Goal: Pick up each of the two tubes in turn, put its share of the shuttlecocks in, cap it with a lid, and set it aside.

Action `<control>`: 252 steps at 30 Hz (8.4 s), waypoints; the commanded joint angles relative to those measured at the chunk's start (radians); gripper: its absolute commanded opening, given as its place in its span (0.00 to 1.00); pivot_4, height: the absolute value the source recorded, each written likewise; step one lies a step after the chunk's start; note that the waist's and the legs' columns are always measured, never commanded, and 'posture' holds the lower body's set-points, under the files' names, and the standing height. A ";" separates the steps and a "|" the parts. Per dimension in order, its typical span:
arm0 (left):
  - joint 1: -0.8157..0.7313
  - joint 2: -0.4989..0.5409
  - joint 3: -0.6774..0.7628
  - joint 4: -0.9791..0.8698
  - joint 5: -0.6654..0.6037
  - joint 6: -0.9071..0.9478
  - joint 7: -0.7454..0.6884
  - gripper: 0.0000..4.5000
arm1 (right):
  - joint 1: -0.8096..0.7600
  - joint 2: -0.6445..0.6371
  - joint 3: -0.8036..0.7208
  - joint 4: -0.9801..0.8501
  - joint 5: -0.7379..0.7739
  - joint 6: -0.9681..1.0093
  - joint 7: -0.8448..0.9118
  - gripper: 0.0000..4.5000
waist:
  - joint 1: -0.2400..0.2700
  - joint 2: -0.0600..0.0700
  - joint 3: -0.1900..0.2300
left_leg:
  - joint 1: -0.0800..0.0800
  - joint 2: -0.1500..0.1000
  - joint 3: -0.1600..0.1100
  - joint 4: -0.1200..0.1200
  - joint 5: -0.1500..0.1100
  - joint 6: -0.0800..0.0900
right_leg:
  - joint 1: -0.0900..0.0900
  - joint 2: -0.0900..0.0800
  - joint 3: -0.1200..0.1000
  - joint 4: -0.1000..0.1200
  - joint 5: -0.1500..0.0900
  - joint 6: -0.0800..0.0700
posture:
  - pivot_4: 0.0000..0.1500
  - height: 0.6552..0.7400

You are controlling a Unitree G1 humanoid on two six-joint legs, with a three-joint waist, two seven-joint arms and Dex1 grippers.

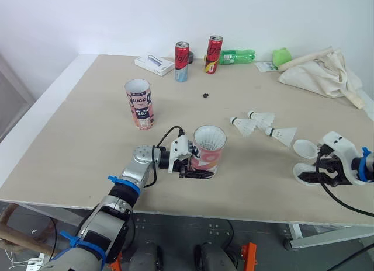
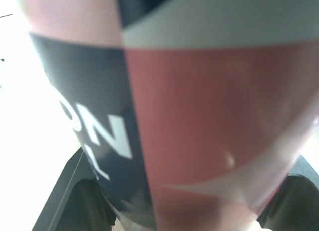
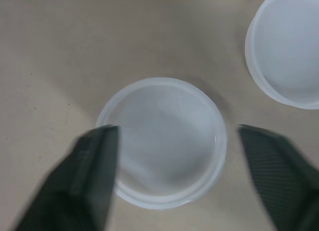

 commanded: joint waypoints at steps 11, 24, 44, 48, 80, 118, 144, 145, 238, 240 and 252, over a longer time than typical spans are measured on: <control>-0.012 0.004 0.017 -0.032 -0.019 0.038 0.009 0.62 | 0.058 -0.032 -0.042 -0.095 0.042 0.007 0.057 0.01 | 0.000 0.000 0.000 | 0.000 0.000 0.000 0.000 0.000 0.000 | 0.000 0.000 0.000 0.000 0.000 0.000 | 1.00 1.00; -0.015 0.012 0.005 -0.038 -0.021 0.045 -0.023 0.62 | 0.067 -0.057 -0.157 -0.455 0.247 0.085 0.152 0.01 | 0.000 0.000 0.000 | 0.000 0.001 -0.001 0.000 0.000 0.000 | 0.000 0.001 0.000 0.000 -0.001 0.001 | 1.00 1.00; -0.014 0.038 -0.085 0.011 0.048 0.083 -0.153 0.62 | -0.790 0.145 0.372 -0.361 0.095 -0.096 0.419 0.01 | 0.000 0.000 0.000 | -0.007 0.002 0.002 0.001 0.000 0.000 | -0.010 0.000 -0.001 0.001 0.001 -0.002 | 1.00 1.00; -0.023 0.051 -0.102 0.006 0.055 0.122 -0.162 0.62 | -0.857 0.203 0.430 -0.292 0.022 -0.181 0.470 0.01 | 0.000 0.000 0.000 | -0.007 0.003 0.002 0.001 0.000 0.000 | -0.010 0.000 -0.001 0.001 0.001 -0.003 | 1.00 1.00; -0.041 0.061 -0.110 0.011 0.064 0.117 -0.134 0.62 | -0.852 0.306 0.496 -0.386 -0.223 -0.425 0.480 0.01 | 0.000 0.000 -0.001 | -0.004 0.005 0.004 0.001 0.000 -0.001 | -0.009 0.000 -0.004 0.003 0.003 -0.007 | 1.00 1.00; -0.032 0.055 -0.104 -0.012 0.059 0.149 -0.136 0.62 | -1.050 0.364 0.637 -0.236 -0.047 -0.422 0.497 0.78 | 0.000 -0.003 -0.005 | 0.000 0.009 0.004 0.000 0.000 -0.001 | -0.006 0.000 -0.004 0.003 0.002 -0.013 | 1.00 1.00; -0.039 0.052 -0.099 -0.001 0.055 0.150 -0.137 0.62 | -0.896 0.210 0.506 -0.404 0.152 -0.218 0.493 0.01 | 0.001 -0.002 -0.004 | -0.003 0.009 0.005 0.000 0.000 -0.001 | -0.009 0.000 -0.004 0.002 0.002 -0.013 | 1.00 1.00; -0.039 0.053 -0.098 -0.001 0.054 0.150 -0.137 0.62 | -0.891 0.221 0.509 -0.405 0.134 -0.215 0.486 0.01 | 0.001 -0.002 -0.004 | -0.003 0.009 0.005 0.000 0.000 -0.001 | -0.009 0.000 -0.004 0.002 0.002 -0.013 | 1.00 1.00; 0.276 0.576 0.221 -0.734 -0.356 0.634 -0.151 1.00 | 0.212 0.427 -0.078 -0.806 0.388 -0.007 -0.277 0.98 | -0.001 -0.005 -0.001 | -0.006 0.011 0.001 -0.001 0.004 -0.006 | -0.009 0.004 -0.001 0.002 -0.001 -0.003 | 1.00 1.00; 0.316 0.650 0.243 -0.816 -0.411 0.722 -0.162 1.00 | 0.198 0.438 -0.056 -0.798 0.385 -0.010 -0.285 0.98 | -0.002 -0.006 0.000 | -0.005 0.011 0.002 -0.001 0.004 -0.006 | -0.009 0.004 -0.002 0.002 0.000 -0.003 | 1.00 1.00; 0.396 0.682 0.377 -0.921 -0.518 0.709 -0.070 1.00 | 0.086 0.531 0.044 -0.705 0.351 -0.058 -0.299 0.98 | 0.000 -0.006 0.000 | -0.002 0.011 0.004 -0.001 0.005 -0.008 | -0.007 0.003 -0.002 0.002 -0.002 -0.007 | 1.00 1.00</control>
